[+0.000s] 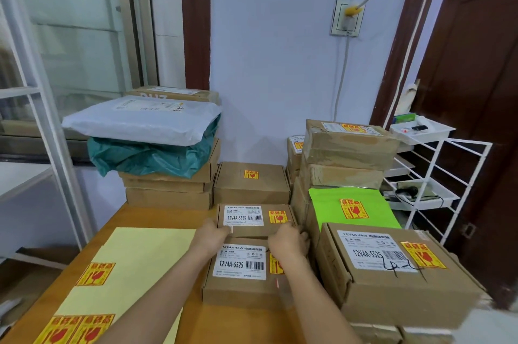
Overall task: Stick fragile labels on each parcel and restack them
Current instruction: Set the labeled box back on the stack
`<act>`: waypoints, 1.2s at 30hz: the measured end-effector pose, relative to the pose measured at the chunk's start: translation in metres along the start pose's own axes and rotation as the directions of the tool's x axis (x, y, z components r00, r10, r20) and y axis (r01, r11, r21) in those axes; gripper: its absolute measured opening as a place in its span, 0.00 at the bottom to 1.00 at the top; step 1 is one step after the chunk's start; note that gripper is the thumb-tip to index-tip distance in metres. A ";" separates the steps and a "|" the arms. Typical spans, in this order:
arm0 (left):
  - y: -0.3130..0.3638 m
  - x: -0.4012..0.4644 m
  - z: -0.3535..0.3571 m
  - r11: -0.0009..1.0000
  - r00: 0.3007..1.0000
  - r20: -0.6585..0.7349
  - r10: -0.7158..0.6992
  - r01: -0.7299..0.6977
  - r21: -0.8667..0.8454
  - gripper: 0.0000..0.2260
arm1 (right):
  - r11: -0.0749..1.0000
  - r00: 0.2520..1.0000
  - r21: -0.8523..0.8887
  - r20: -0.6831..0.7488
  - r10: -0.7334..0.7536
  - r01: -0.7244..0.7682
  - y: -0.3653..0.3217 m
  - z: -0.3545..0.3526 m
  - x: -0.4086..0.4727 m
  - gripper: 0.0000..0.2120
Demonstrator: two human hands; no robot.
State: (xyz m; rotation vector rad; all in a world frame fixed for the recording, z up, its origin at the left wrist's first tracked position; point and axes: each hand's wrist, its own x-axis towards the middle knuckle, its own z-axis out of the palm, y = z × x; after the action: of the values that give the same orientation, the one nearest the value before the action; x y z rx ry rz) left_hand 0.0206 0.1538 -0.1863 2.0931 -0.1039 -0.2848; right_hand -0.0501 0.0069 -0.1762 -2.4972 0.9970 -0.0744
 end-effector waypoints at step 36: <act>0.024 0.020 -0.003 0.660 0.979 -0.141 -0.150 -0.007 -0.751 0.16 | 0.664 0.902 0.685 -0.430 0.037 0.299 -0.027 -0.015 0.012 0.25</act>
State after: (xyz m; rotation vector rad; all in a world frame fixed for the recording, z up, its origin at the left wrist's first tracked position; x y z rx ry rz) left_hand 0.0414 0.1400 -0.1678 1.2715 0.1938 -0.1301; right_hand -0.0268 0.0104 -0.1523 -1.7860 0.7049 -0.9114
